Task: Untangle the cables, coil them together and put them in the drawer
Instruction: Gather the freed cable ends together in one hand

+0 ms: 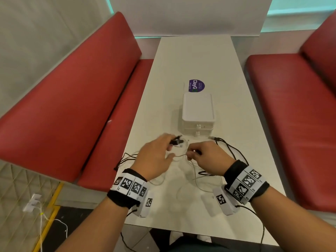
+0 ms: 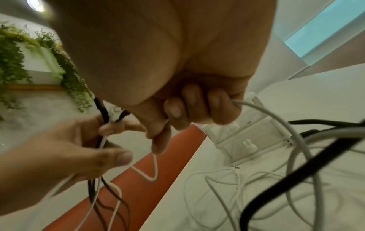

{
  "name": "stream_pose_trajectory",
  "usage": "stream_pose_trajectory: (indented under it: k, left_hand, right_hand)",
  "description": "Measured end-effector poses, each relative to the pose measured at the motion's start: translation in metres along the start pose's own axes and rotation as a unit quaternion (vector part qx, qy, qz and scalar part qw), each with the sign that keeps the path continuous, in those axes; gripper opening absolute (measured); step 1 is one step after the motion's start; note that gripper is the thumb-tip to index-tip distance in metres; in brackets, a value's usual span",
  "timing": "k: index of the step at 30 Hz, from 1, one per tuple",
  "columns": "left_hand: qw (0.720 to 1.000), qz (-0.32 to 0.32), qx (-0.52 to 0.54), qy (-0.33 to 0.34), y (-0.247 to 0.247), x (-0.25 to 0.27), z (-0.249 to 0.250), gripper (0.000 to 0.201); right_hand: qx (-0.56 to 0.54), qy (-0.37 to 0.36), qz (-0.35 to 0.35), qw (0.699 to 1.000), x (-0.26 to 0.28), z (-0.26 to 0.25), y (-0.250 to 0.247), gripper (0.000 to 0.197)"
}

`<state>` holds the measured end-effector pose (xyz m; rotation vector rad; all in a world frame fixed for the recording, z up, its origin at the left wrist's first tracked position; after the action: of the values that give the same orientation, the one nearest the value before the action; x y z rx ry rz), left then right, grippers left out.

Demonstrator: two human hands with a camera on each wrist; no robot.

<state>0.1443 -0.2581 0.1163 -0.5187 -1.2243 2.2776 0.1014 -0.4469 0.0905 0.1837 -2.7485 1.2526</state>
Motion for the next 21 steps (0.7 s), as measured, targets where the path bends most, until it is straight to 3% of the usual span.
stream_pose_trajectory:
  k: [2,4,7,10,14,16,19,21]
  left_hand:
    - [0.996,-0.04,0.069,-0.025,0.01,-0.001,0.01,0.021]
    - [0.983,-0.035,0.173,-0.059,0.016,-0.003,0.011,0.024]
    - [0.965,-0.008,0.248,-0.088,0.016,-0.002,0.007,0.024]
    - [0.95,0.046,0.286,-0.118,0.011,-0.001,-0.003,0.03]
    - [0.924,0.109,0.337,-0.141,-0.006,-0.003,-0.021,0.039]
    - [0.914,0.147,0.349,-0.147,-0.018,-0.002,-0.032,0.043]
    - [0.895,0.2,0.364,-0.165,-0.039,0.003,-0.054,0.046]
    - [0.876,0.234,0.383,-0.176,-0.053,0.006,-0.067,0.05]
  right_hand:
    - [-0.031,-0.025,0.018,0.999,0.0,-0.005,0.003,0.022]
    - [-0.064,-0.022,0.056,0.996,-0.001,-0.008,0.0,0.02]
    - [-0.071,0.035,0.126,0.989,0.0,0.001,-0.009,0.045]
    - [-0.062,0.056,0.087,0.993,0.004,0.011,-0.007,0.061]
    - [-0.149,0.073,0.023,0.986,0.007,0.029,0.003,0.063]
    - [-0.204,0.077,0.002,0.976,0.01,0.034,0.002,0.054]
    - [-0.132,0.063,-0.009,0.989,0.011,0.04,-0.001,0.04]
    - [-0.054,0.074,0.006,0.996,0.011,0.048,-0.004,0.052]
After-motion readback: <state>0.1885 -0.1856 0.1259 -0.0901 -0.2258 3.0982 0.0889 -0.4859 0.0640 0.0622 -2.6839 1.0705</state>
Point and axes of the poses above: each hand's wrist, its own x-axis away from the middle knuckle, its own y-axis out of the palm, z = x × y, the point moved 3 cm from there along -x, towards the middle knuckle, and after that the axes turned 5 degrees about x, right-handed, at the moved point
